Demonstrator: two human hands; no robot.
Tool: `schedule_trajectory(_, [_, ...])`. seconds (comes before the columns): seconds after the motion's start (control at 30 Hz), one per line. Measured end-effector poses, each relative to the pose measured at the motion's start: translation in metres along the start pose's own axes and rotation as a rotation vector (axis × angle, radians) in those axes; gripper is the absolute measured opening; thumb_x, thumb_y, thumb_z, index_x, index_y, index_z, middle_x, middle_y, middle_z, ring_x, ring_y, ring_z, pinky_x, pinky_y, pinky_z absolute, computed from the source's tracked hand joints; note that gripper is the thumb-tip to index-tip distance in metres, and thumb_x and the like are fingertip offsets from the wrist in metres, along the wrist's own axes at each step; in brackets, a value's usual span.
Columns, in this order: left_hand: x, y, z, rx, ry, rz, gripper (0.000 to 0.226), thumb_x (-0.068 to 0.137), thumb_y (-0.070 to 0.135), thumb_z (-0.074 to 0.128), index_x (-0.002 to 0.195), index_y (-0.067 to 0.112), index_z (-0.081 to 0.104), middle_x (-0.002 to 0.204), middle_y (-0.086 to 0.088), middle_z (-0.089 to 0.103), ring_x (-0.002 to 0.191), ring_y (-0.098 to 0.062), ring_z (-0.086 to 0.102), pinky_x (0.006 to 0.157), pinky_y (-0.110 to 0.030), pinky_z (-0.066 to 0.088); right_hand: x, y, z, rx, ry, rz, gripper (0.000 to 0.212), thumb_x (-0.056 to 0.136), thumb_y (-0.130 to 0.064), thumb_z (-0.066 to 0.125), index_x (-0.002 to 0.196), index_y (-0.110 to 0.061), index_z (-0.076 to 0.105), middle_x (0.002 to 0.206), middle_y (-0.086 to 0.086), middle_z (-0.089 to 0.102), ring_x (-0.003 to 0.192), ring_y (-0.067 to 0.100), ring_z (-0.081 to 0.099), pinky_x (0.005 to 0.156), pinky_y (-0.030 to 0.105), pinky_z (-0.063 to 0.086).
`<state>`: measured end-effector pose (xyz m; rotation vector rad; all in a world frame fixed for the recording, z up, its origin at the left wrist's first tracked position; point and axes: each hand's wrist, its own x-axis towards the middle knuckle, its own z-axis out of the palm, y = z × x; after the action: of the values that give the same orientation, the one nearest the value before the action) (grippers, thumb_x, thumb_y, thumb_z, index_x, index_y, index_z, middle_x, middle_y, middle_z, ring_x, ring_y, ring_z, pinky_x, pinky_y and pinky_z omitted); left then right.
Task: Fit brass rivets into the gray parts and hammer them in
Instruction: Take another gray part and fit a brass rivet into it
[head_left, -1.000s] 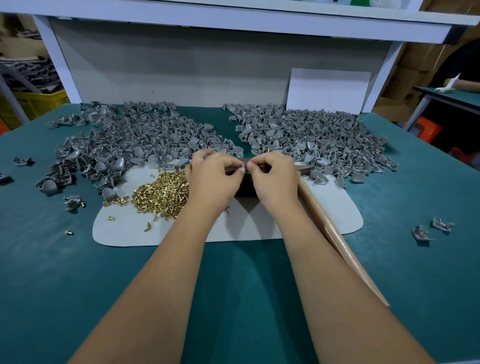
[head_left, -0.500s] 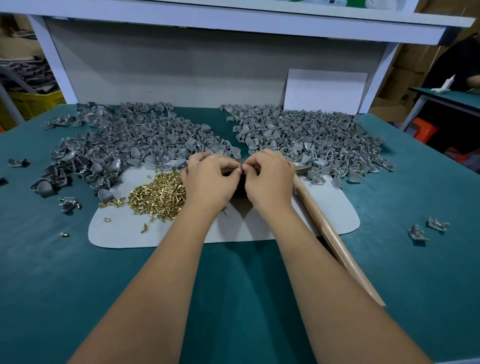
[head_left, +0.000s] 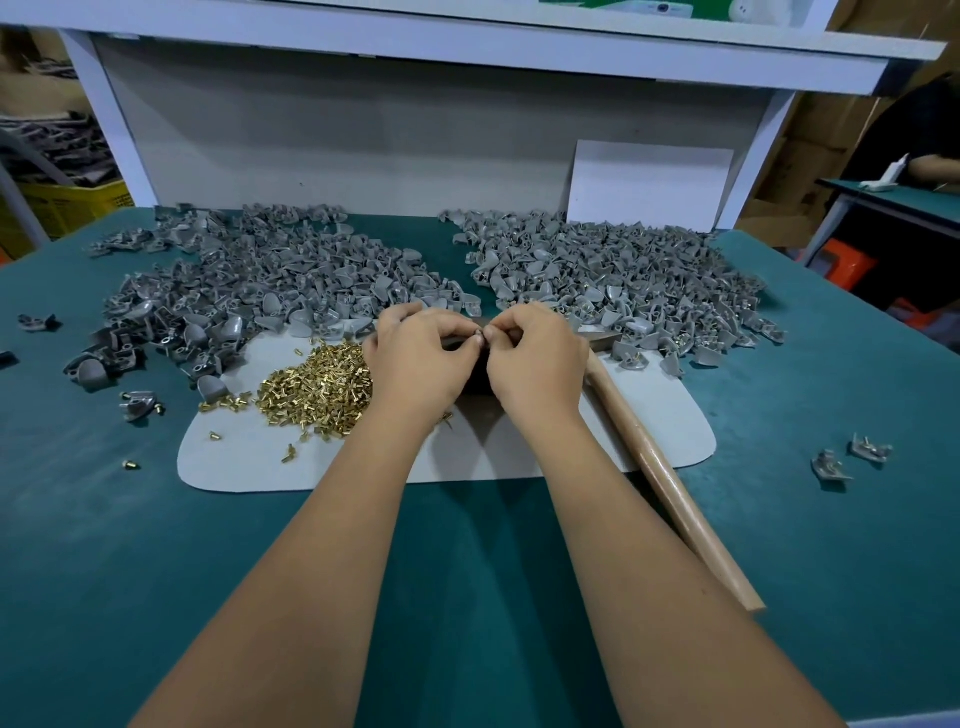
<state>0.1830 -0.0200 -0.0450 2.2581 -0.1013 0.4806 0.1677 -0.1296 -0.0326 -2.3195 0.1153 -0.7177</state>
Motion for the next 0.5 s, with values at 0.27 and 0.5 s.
schedule_trajectory(0.27, [0.000, 0.000, 0.002, 0.034, 0.002, -0.010, 0.013, 0.093, 0.039, 0.064, 0.099, 0.036, 0.075, 0.119, 0.022, 0.066, 0.138, -0.014, 0.029, 0.105, -0.036, 0.013, -0.008, 0.009, 0.003, 0.291, 0.068, 0.013, 0.022, 0.095, -0.019, 0.049, 0.105, -0.022, 0.068, 0.098, -0.009, 0.068, 0.095, 0.012, 0.059, 0.091, 0.037, 0.043])
schedule_trajectory(0.5, [0.002, -0.002, 0.001, -0.058, -0.039, -0.059, 0.014, 0.093, 0.038, 0.064, 0.100, 0.035, 0.075, 0.116, 0.026, 0.065, 0.138, -0.009, 0.026, 0.104, -0.035, 0.010, -0.005, 0.013, 0.004, 0.421, 0.072, 0.116, 0.027, 0.095, -0.012, 0.044, 0.105, -0.021, 0.068, 0.092, -0.006, 0.067, 0.087, 0.010, 0.057, 0.075, 0.024, 0.041])
